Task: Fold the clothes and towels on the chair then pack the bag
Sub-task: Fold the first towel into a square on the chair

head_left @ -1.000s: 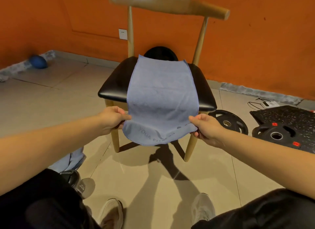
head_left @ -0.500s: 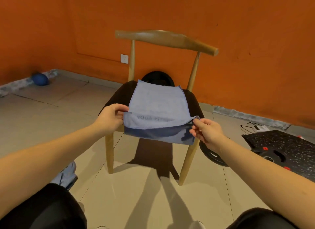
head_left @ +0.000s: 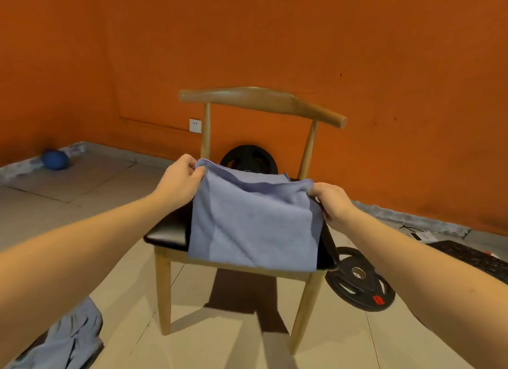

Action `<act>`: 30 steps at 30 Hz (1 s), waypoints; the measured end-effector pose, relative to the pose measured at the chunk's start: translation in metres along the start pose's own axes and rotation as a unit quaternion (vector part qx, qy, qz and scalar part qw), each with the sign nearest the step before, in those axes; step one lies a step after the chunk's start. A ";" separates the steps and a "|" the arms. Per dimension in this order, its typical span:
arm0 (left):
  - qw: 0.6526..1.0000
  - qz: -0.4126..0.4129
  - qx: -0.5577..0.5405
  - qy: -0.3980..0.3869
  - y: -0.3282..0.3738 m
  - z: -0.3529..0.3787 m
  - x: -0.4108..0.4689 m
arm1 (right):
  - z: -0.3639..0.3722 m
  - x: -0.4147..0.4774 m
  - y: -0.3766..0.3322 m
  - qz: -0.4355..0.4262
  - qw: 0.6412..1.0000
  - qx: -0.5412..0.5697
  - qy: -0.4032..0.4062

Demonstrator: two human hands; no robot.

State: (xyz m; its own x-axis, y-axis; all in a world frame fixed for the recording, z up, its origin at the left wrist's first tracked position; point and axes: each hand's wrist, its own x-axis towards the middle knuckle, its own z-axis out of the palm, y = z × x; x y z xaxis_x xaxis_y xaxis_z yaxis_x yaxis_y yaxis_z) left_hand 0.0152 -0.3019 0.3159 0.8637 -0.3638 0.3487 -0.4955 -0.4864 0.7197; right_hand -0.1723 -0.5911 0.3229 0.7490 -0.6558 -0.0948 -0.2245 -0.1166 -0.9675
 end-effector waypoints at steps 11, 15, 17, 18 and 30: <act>0.999 -0.034 -0.007 0.034 -0.023 0.059 0.156 | 0.033 0.156 -0.042 -0.031 0.996 -0.067 0.058; 0.998 -0.046 0.011 0.029 -0.051 0.094 0.202 | 0.045 0.224 -0.024 -0.031 0.992 -0.096 0.081; 0.998 -0.052 0.022 0.024 -0.068 0.111 0.220 | 0.050 0.253 -0.011 -0.044 0.983 -0.157 0.079; 0.998 -0.056 0.030 0.018 -0.075 0.118 0.226 | 0.054 0.265 -0.004 -0.050 0.978 -0.187 0.074; 0.976 -0.052 0.116 -0.178 -0.106 0.158 0.250 | 0.076 0.319 0.033 -0.011 0.941 -0.338 -0.011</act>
State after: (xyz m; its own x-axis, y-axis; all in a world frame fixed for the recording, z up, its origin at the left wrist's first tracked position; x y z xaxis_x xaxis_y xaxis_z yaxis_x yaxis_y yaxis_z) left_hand 0.2694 -0.4668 0.2315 0.8446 -0.5350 0.0212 -0.4500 -0.6878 0.5696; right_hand 0.1066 -0.7475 0.2425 0.7696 -0.6325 -0.0877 -0.5476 -0.5830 -0.6001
